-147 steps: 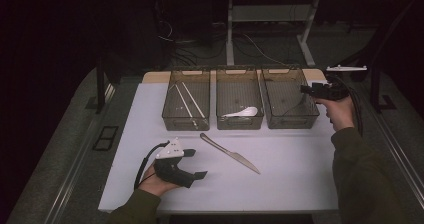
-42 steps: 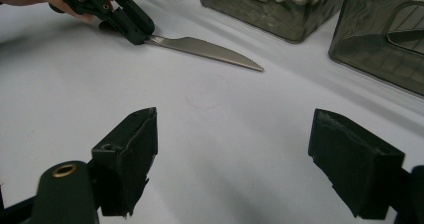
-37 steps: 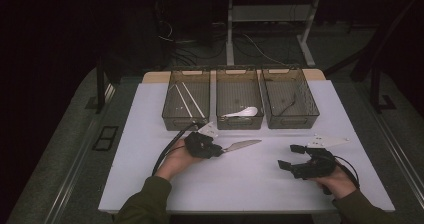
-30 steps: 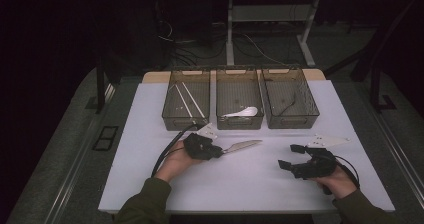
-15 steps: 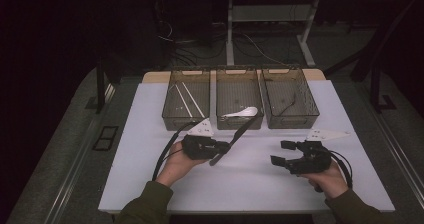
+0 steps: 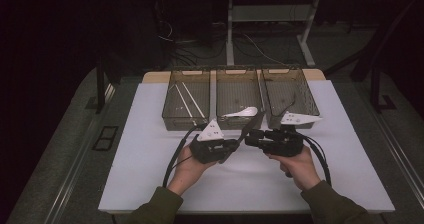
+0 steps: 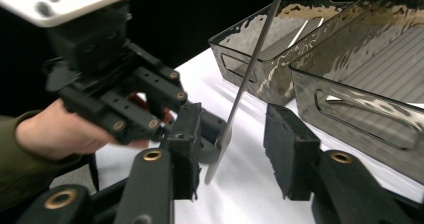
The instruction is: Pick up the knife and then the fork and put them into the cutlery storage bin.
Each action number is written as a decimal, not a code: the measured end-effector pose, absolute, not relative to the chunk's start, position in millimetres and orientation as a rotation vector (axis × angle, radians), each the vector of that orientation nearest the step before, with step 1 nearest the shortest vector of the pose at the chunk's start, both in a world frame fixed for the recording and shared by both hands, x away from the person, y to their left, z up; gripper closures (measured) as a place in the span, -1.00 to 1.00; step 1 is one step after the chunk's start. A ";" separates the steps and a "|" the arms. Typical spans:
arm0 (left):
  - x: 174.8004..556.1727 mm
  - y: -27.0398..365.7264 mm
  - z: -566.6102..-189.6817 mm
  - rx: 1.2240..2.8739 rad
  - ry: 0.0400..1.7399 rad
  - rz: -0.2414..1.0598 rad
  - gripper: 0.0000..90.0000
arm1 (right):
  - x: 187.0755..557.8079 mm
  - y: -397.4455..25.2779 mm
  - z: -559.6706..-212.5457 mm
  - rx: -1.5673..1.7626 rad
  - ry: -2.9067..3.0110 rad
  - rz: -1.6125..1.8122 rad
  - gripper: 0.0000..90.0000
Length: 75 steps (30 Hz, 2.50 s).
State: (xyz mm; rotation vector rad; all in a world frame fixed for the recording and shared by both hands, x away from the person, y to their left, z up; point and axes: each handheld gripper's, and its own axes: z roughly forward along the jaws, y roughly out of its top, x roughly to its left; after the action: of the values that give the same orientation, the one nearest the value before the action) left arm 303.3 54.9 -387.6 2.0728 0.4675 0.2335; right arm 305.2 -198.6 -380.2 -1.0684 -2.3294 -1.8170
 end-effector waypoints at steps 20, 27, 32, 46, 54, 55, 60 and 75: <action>307.9 49.8 -388.0 2.009 0.522 0.259 0.76 | 320.4 -192.6 -378.8 -1.092 -2.260 -1.882 0.97; 308.9 53.2 -389.7 1.994 0.517 0.228 0.78 | 320.2 -194.5 -376.7 -1.101 -2.275 -1.877 0.97; 307.7 58.2 -390.2 1.997 0.523 0.229 0.58 | 322.4 -200.1 -375.0 -1.122 -2.275 -1.885 0.97; 293.8 124.6 -404.8 2.017 0.578 0.178 -0.11 | 342.6 -277.5 -326.1 -1.311 -2.332 -1.960 0.97; 285.9 146.4 -413.8 2.028 0.588 0.161 -0.36 | 361.0 -324.8 -289.2 -1.521 -2.469 -1.939 0.97; 284.8 148.7 -414.5 2.031 0.589 0.165 -0.38 | 363.7 -330.4 -286.5 -1.546 -2.495 -1.926 0.97; 284.0 157.5 -419.0 2.019 0.603 0.159 -0.50 | 376.2 -352.0 -283.6 -1.683 -2.597 -1.787 0.97; 284.5 159.9 -421.9 2.001 0.612 0.144 -0.70 | 429.2 -349.8 -327.0 -1.816 -2.775 -1.211 0.97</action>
State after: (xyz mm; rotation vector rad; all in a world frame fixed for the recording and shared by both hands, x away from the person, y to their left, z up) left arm 284.5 159.9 -421.9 2.0011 0.6122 0.1436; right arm 429.2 -349.8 -327.0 -1.8155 -2.7751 -1.2113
